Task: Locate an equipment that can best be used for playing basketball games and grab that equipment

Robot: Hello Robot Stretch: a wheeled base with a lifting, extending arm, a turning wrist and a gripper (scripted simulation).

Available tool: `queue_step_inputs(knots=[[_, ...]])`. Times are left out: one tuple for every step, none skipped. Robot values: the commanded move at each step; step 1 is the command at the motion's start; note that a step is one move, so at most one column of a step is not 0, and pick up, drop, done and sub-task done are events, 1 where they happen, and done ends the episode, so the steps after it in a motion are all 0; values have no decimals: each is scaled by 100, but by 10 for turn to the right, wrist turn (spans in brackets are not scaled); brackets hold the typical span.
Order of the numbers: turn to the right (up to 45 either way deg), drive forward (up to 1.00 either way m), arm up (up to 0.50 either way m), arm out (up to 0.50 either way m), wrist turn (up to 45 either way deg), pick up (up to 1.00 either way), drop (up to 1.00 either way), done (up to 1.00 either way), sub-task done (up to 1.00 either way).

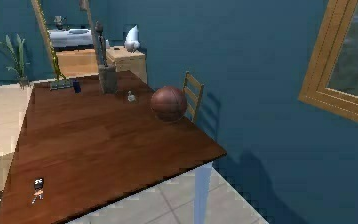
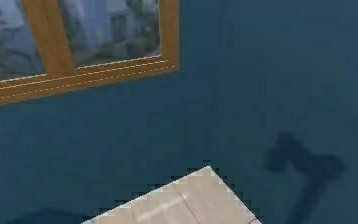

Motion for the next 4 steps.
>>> queue_step_inputs(knots=[[270, 0, 0, 0, 0, 0, 0, 0, 0], [0, 85, 0, 0, 0, 0, 0, 0, 0], [-450, 0, 0, 0, 0, 0, 0, 0, 0], [-450, 0, 0, 0, 0, 0, 0, 0, 0]])
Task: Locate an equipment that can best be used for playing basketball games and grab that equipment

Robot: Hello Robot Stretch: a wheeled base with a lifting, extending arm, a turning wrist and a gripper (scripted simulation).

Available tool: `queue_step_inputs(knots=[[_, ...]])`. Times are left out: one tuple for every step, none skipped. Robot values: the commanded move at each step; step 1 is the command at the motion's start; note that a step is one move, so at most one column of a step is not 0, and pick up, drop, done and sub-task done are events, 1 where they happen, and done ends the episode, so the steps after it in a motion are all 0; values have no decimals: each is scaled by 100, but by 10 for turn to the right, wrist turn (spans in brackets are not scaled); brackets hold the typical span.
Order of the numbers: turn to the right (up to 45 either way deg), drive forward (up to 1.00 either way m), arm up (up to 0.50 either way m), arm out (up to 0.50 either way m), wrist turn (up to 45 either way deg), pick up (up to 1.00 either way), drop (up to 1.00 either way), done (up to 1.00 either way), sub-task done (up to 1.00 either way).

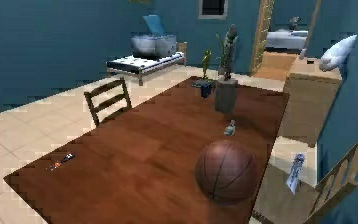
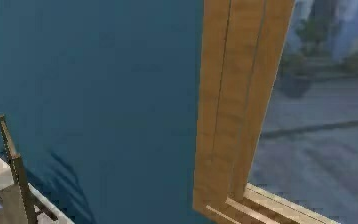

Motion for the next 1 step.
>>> queue_step_inputs(knots=[[-450, 0, 0, 0, 0, 0, 0, 0, 0]])
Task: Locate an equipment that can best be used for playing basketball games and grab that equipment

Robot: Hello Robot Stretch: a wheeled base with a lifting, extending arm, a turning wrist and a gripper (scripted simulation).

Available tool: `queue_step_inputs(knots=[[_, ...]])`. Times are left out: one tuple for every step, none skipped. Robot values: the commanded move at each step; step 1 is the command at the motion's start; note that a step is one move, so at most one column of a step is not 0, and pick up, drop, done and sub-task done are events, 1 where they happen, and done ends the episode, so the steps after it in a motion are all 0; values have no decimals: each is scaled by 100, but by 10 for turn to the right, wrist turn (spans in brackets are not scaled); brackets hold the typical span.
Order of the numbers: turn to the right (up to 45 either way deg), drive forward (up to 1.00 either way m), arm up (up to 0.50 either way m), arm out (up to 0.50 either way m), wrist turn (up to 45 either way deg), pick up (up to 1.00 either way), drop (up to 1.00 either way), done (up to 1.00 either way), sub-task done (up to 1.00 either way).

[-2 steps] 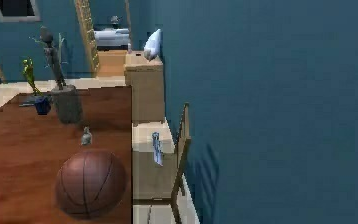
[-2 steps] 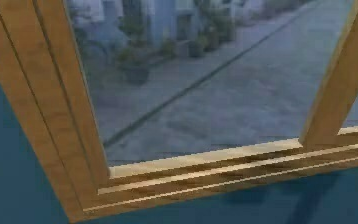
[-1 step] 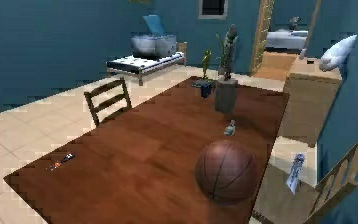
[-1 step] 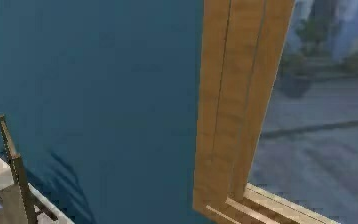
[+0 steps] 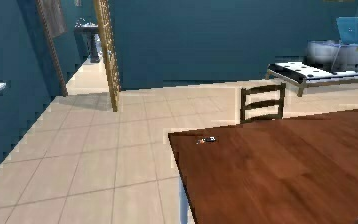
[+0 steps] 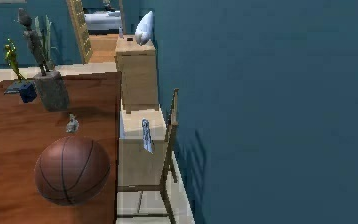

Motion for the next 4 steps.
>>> queue_step_inputs(knots=[[-240, 0, 0, 0, 0, 0, 0, 0, 0], [0, 0, 50, 0, 0, 0, 0, 0, 0], [0, 0, 38, 0, 0, 0, 0, 0, 0], [0, 0, 0, 20, 0, 0, 0, 0, 0]])
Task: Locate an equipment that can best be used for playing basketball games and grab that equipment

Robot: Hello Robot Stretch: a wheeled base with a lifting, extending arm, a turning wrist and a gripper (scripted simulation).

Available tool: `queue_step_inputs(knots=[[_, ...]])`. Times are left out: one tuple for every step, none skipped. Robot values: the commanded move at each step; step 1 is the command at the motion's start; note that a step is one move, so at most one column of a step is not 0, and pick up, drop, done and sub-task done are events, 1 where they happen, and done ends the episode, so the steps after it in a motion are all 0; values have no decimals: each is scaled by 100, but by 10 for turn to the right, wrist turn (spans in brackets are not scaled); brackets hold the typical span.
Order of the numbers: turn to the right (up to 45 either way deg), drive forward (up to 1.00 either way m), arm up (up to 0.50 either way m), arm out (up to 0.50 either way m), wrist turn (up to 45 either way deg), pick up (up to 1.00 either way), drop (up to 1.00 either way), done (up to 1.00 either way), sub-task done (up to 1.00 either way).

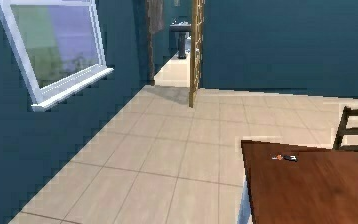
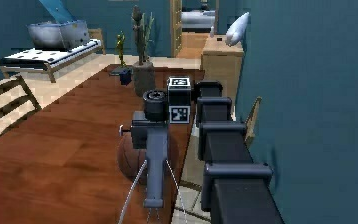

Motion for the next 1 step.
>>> queue_step_inputs(knots=[[0, 0, 0, 0, 450, 0, 0, 0, 0]])
